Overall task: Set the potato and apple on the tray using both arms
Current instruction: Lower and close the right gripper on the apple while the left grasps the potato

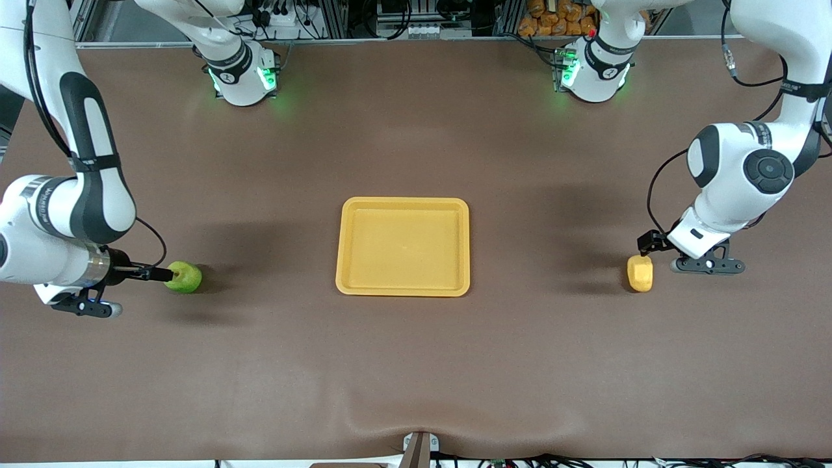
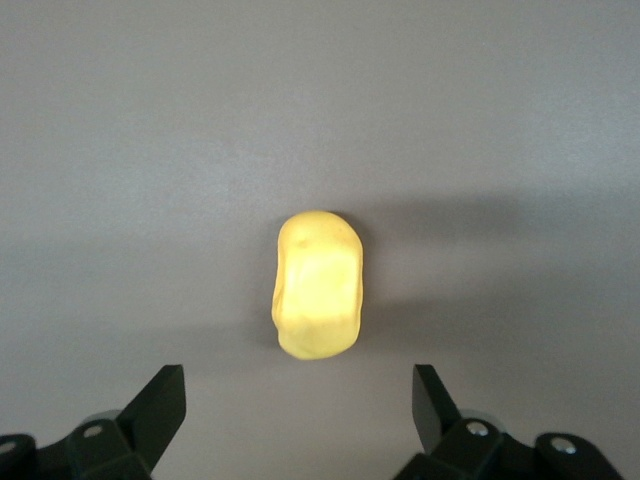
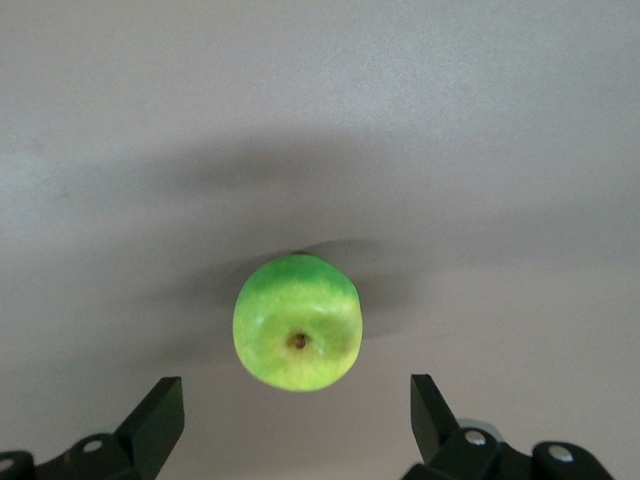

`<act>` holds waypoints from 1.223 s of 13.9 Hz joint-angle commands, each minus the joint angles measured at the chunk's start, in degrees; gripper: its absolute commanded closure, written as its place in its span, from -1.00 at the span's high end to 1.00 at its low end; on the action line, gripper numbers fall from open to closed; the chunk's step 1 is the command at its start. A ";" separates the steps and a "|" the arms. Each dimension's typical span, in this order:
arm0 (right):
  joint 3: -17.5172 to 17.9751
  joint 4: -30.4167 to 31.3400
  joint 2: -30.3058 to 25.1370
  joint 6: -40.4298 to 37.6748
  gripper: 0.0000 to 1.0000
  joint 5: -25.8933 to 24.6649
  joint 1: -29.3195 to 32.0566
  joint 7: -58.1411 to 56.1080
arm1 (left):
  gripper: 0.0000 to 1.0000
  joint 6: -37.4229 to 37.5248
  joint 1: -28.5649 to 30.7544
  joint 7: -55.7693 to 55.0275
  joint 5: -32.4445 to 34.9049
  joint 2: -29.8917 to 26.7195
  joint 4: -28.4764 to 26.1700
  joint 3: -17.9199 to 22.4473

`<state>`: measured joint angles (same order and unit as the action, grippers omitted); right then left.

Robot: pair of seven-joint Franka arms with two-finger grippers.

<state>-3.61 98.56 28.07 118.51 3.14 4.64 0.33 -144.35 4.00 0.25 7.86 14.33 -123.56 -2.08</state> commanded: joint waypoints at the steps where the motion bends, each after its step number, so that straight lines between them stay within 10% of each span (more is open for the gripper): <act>1: 0.53 4.78 -0.56 6.36 1.00 1.34 0.72 -1.03 | 1.00 -3.29 0.13 0.19 0.84 2.71 0.52 -0.03; 17: 0.44 9.02 2.51 13.50 1.00 5.21 0.63 -0.95 | 0.73 -12.44 1.89 -1.04 -0.13 10.45 1.75 -0.12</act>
<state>-3.58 107.60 30.04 131.29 7.58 4.84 0.31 -156.18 5.58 -0.18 7.84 24.02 -122.77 -1.94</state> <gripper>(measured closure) 0.000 0.097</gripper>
